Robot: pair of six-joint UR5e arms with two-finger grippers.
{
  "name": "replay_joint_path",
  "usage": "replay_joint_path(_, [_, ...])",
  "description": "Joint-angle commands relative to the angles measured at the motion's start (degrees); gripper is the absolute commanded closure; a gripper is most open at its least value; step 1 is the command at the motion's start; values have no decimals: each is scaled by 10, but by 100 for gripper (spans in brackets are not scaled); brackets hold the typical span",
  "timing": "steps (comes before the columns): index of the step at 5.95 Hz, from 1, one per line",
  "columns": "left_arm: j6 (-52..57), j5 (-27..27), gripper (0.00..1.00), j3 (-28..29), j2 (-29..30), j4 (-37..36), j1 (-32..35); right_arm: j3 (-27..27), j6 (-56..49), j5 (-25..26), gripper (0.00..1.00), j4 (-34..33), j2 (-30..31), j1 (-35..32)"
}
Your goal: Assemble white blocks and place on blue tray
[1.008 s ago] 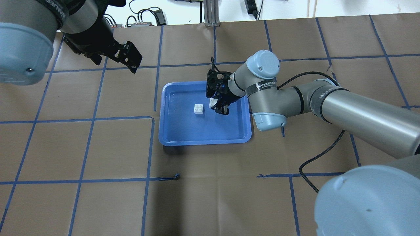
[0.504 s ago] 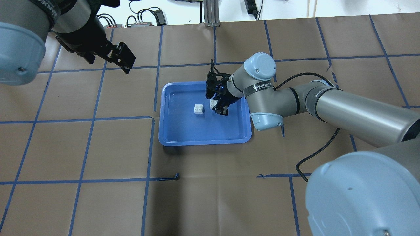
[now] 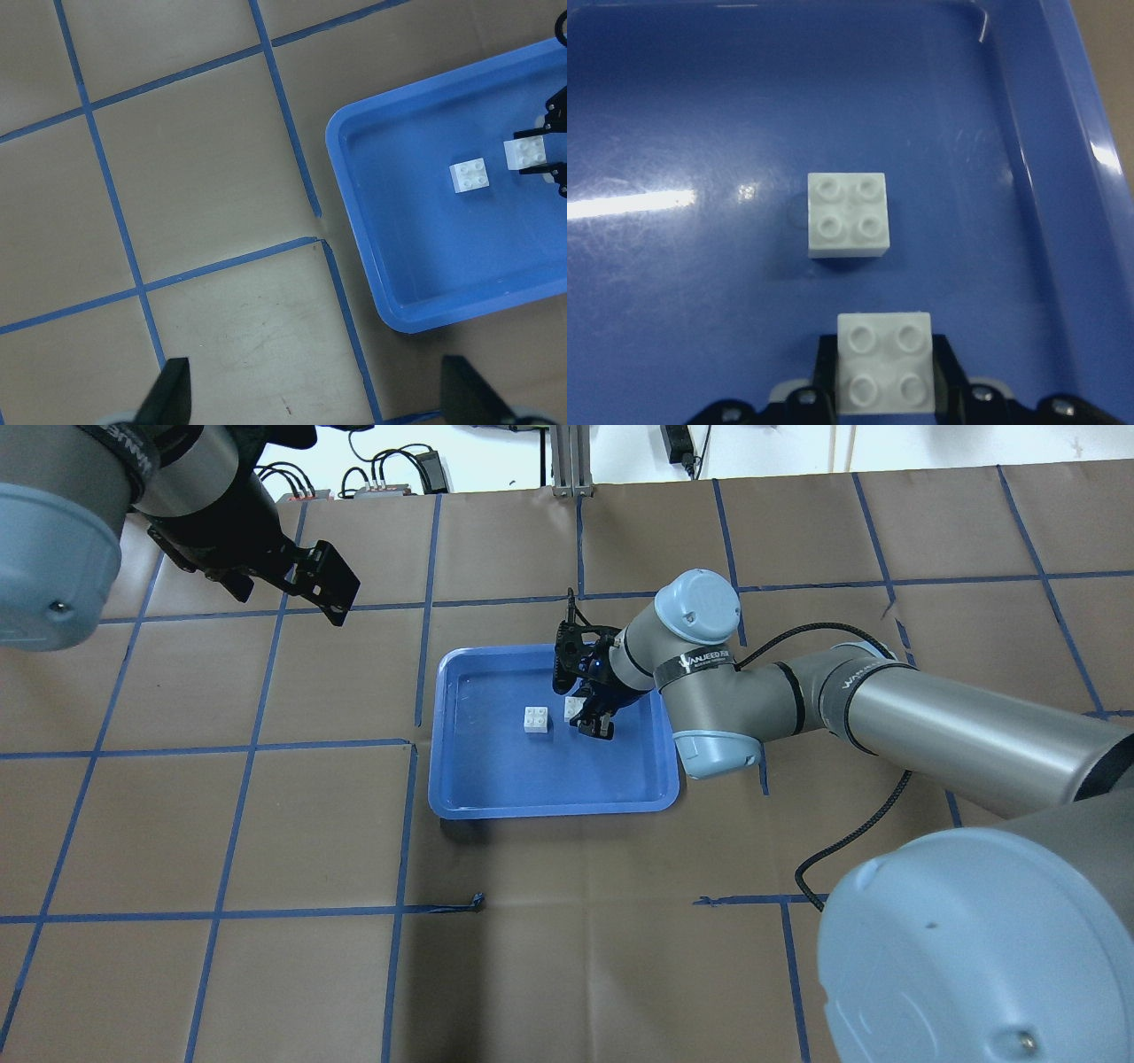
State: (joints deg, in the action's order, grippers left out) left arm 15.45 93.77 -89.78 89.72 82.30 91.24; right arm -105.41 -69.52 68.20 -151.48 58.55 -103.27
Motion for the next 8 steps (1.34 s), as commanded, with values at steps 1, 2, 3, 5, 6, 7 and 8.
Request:
replay_joint_path(1, [-15, 4, 1, -1, -4, 2, 2, 1, 11, 1, 77, 0, -2, -10])
replay_joint_path(2, [-60, 5, 1, -1, -4, 3, 2, 2, 13, 2, 77, 0, -2, -13])
replay_joint_path(3, [-60, 4, 1, 0, -2, -5, 2, 3, 14, 3, 77, 0, -2, -13])
replay_joint_path(5, [-62, 4, 1, -1, -6, -4, 2, 4, 15, 4, 77, 0, -3, -13])
replay_joint_path(6, [-61, 4, 1, -1, -7, 0, 2, 6, 18, 4, 77, 0, -5, -13])
replay_joint_path(7, [-61, 4, 1, -1, -7, 0, 2, 6, 29, 7, 77, -1, -12, -13])
replay_joint_path(8, [-61, 4, 1, -1, -7, 1, 2, 6, 28, 7, 77, -1, -12, -15])
